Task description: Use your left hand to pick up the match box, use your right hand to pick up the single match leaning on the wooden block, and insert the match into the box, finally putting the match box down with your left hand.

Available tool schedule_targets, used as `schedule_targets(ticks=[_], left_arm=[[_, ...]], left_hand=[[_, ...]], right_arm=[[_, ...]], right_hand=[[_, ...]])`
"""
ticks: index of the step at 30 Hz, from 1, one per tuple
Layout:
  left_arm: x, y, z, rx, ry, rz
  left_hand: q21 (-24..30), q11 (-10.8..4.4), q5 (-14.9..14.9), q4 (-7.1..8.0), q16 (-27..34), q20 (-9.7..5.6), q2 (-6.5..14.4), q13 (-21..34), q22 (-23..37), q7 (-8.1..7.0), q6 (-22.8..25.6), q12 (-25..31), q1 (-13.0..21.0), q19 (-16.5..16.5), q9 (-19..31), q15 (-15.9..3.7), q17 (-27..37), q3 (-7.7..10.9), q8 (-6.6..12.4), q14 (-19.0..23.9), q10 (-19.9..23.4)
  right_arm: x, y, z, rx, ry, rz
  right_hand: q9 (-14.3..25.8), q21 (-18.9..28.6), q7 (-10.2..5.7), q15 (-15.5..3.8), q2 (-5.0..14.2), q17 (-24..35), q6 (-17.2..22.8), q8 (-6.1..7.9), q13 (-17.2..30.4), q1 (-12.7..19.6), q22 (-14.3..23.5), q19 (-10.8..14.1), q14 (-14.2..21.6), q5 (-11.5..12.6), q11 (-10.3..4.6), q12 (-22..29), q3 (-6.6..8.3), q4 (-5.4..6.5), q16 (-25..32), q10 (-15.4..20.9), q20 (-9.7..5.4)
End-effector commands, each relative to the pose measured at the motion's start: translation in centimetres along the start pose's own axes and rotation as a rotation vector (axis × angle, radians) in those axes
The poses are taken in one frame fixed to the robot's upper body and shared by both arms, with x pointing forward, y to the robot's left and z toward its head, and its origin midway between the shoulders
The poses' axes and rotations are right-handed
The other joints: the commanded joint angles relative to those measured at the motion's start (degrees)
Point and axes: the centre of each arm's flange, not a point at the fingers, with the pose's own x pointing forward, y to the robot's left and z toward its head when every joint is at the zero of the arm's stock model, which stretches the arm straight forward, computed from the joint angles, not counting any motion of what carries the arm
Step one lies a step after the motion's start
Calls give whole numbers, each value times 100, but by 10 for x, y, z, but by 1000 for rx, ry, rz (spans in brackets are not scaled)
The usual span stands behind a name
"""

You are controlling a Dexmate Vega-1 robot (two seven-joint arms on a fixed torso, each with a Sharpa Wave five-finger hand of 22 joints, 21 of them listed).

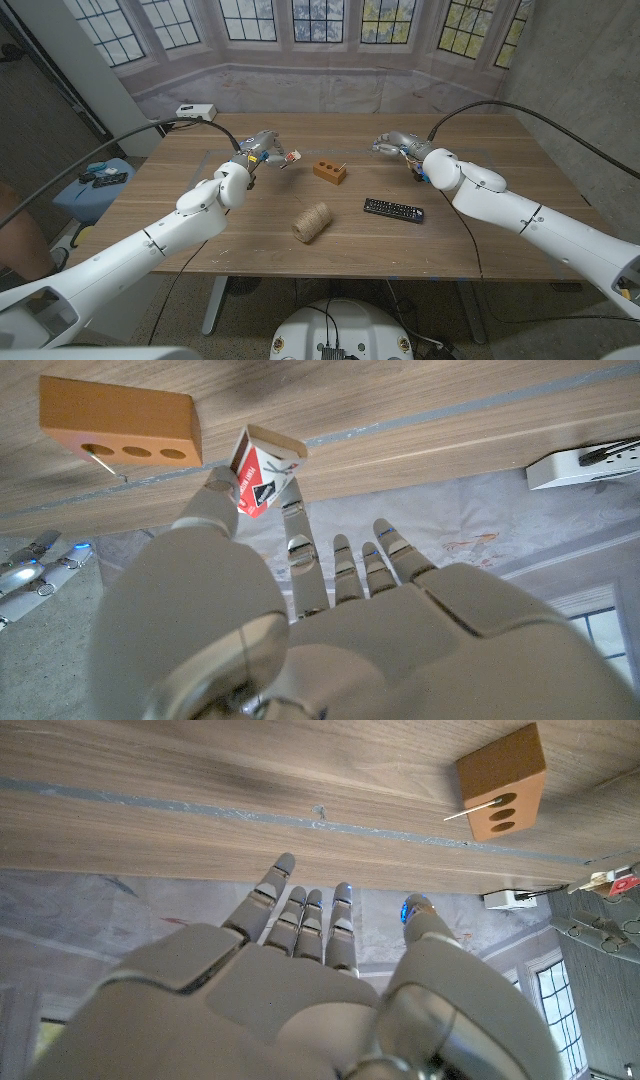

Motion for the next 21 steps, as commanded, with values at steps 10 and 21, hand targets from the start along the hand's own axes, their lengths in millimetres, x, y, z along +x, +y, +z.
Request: schedule_targets(ticks=[10, 21], left_arm=[[5, 2, 2, -30, -8, -17], [9, 1, 2, -37, -9, -30]], left_hand=[[-17, 24, 58, 7, -20, -14, 26, 16, 32, 2, 65, -21, 112, -24, 25, 15, 13, -28, 45, 54, 48], [-17, 17, 61, 7, -21, -12, 30, 17, 32, 8, 71, -25, 121, -26, 28, 12, 13, -39, 42, 52, 48]], right_arm=[[0, 5, 23, -213, -63, -83], [0, 7, 41, -308, -116, -115]], right_hand=[[20, 115, 12, -60, -77, -23, 500, 90, 16, 396, 26, 433, 469, -13, -18, 83, 43, -213, 114, 473, -8], [21, 132, 16, -66, -152, -33, 698, 105, 15, 620, 29, 591, 651, -5, -16, 85, 64, -257, 130, 639, -4]])
